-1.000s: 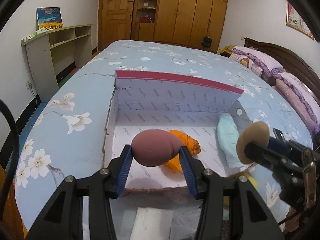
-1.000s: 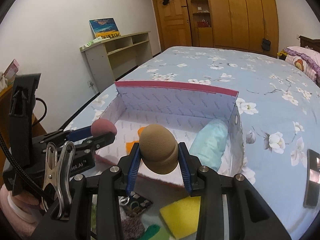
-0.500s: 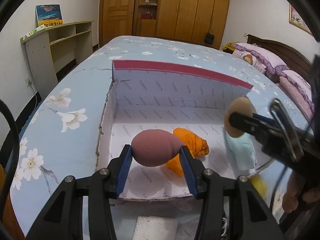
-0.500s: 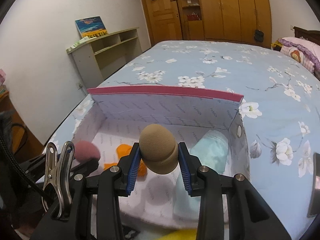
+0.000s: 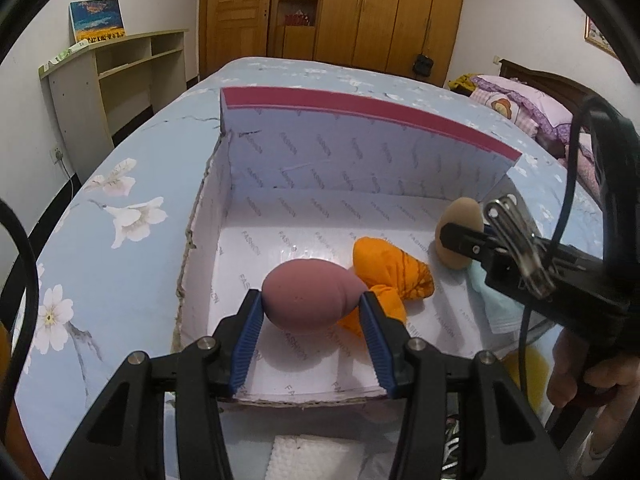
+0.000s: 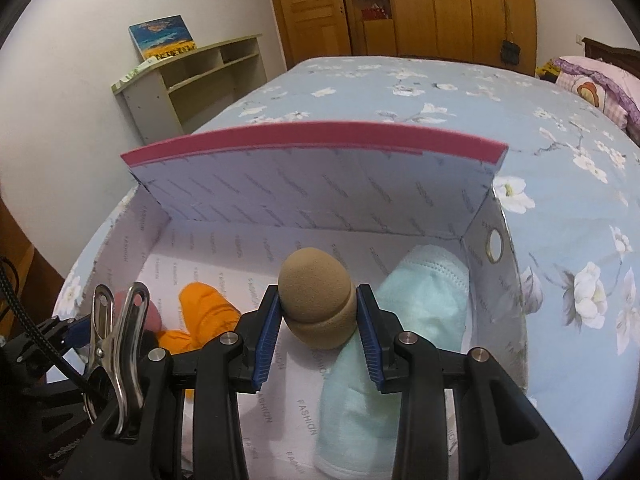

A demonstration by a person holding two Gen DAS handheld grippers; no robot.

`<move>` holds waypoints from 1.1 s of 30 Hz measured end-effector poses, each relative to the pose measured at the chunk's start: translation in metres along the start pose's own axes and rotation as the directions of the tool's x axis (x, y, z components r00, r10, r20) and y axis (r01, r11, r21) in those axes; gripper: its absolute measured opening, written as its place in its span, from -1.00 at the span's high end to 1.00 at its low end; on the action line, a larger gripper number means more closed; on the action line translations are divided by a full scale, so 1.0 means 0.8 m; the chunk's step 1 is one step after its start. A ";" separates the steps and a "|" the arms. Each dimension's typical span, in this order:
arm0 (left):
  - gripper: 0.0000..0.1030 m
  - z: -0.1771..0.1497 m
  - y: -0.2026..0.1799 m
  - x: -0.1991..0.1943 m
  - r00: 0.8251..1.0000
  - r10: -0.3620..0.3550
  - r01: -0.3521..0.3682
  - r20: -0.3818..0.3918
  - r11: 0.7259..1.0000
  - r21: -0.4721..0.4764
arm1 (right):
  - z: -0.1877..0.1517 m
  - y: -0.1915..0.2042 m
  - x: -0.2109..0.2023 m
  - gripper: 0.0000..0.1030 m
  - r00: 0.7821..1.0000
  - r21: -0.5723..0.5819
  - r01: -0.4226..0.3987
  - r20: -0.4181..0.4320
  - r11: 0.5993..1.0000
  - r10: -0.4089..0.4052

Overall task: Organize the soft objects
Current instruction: 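Carry both makeup sponges into the pink box and open both tools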

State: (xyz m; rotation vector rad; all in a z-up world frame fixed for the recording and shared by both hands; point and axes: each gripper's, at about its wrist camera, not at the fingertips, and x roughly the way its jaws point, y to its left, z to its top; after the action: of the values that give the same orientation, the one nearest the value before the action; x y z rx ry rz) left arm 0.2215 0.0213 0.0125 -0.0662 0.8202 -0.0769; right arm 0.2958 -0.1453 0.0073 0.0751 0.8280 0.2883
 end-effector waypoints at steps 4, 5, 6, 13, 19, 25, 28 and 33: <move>-0.03 0.000 -0.001 0.002 1.000 0.001 -0.001 -0.004 1.000 -0.001 | -0.002 -0.004 0.002 0.26 1.000 0.006 -0.002 -0.004 1.000 0.002; -0.03 0.000 -0.002 0.002 1.000 -0.001 0.001 -0.005 1.000 -0.002 | -0.001 -0.004 0.003 0.26 1.000 0.007 -0.003 -0.004 1.000 0.003; -0.04 0.000 -0.002 0.002 1.000 -0.003 0.003 -0.006 1.000 -0.002 | -0.001 -0.004 0.003 0.26 1.000 0.009 -0.004 -0.004 1.000 0.004; -0.21 0.003 0.001 -0.001 1.000 -0.012 0.012 -0.016 1.000 -0.024 | 0.001 -0.004 0.000 0.16 1.000 0.026 0.001 0.003 1.000 -0.002; -0.24 0.003 0.001 -0.017 1.000 -0.001 0.002 0.005 1.000 -0.024 | 0.004 -0.004 -0.018 0.05 0.999 0.028 0.003 0.040 1.000 -0.004; -0.24 0.001 -0.001 -0.038 1.000 -0.003 0.003 0.022 1.000 -0.016 | 0.001 0.001 -0.042 0.04 0.998 0.020 -0.006 0.059 1.000 0.005; -0.24 -0.002 -0.002 -0.048 1.000 -0.008 0.009 0.026 1.000 -0.015 | -0.004 0.004 -0.054 0.04 0.998 0.010 0.005 0.064 1.000 -0.005; -0.24 -0.009 -0.002 -0.063 1.000 -0.008 0.009 0.027 1.000 -0.011 | -0.014 0.008 -0.076 0.04 0.998 0.006 0.006 0.066 1.000 -0.006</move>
State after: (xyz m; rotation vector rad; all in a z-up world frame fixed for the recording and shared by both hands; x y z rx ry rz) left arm 0.1822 0.0244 0.0444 -0.0810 0.7935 -0.0794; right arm 0.2471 -0.1567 0.0445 0.0868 0.7635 0.2765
